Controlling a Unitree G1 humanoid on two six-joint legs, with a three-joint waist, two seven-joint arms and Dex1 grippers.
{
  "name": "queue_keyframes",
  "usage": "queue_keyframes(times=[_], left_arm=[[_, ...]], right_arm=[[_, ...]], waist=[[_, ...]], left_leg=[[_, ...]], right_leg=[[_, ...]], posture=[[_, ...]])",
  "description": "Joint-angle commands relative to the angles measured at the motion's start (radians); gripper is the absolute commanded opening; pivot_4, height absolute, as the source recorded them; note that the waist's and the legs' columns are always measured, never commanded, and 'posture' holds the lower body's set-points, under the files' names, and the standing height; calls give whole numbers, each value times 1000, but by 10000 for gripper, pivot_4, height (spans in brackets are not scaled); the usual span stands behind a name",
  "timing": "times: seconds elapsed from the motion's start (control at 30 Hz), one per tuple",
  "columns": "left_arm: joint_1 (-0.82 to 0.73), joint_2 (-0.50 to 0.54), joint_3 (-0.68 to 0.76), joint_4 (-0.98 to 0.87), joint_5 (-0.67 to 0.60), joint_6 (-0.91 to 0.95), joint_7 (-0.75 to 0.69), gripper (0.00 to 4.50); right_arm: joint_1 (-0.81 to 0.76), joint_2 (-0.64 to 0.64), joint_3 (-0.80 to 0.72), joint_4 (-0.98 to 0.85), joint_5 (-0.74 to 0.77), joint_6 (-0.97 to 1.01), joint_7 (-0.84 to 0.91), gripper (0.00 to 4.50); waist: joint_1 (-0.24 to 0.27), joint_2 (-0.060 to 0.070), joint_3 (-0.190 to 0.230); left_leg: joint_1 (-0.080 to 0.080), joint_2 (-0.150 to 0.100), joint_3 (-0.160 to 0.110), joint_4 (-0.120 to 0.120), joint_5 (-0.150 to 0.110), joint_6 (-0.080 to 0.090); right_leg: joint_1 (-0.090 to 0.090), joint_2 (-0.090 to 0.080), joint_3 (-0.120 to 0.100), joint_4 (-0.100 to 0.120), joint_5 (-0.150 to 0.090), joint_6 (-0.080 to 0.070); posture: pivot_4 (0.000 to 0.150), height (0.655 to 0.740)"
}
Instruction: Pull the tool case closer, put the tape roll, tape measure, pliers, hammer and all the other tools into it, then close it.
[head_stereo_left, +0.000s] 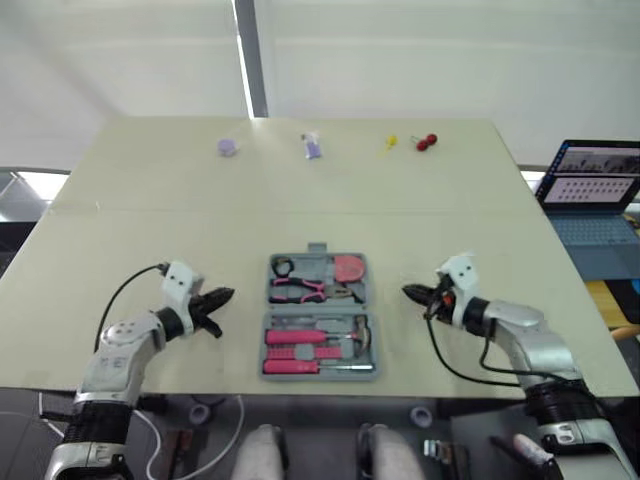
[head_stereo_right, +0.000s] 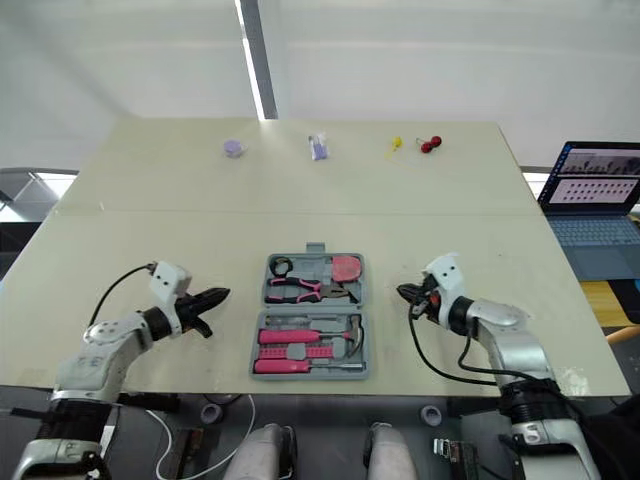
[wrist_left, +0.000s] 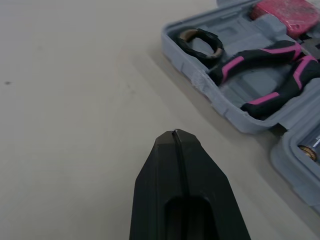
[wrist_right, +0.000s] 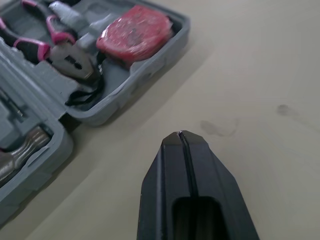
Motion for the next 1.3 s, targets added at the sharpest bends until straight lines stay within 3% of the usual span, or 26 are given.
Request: queue_keyframes(times=[0.03, 0.63, 1.3], left_arm=[[-21, -11, -23, 22, 21, -2, -17, 64], [-59, -120, -101, -4, 27, 58, -40, 64], [2, -94, -106, -86, 28, 109, -77, 64]], right_arm=[[-24, 6, 34, -21, -22, 15, 25, 240], [-68, 69, 118, -16, -54, 48, 55, 240], [-8, 62, 131, -111, -44, 108, 96, 240]], waist=[[-1, 0, 0], [1, 0, 0], [1, 0, 0]], left_leg=[[0, 0, 0, 0, 0, 0], [-1, 0, -1, 3, 1, 0], [-1, 0, -3, 3, 2, 0]], right_leg=[[0, 0, 0, 0, 0, 0], [-1, 0, -1, 3, 1, 1], [0, 0, -2, 4, 0, 1]], posture=[[1500, 7400], [1500, 7400], [1500, 7400]])
